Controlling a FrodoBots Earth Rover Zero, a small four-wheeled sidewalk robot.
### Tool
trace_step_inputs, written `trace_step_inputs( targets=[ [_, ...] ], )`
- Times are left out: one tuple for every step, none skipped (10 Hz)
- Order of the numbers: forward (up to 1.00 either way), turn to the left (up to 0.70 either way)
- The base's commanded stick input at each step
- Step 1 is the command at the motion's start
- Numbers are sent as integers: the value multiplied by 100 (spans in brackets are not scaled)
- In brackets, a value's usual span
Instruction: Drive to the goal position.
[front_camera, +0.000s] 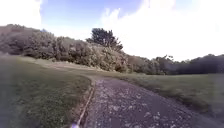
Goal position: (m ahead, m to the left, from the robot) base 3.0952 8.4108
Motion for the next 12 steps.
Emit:
trace_step_inputs(
  targets=[
    [5,0],
    [5,0],
    [5,0],
    [5,0],
    [5,0],
    [5,0],
    [5,0],
    [5,0],
    [5,0],
    [5,0],
    [5,0],
    [5,0]
  ],
)
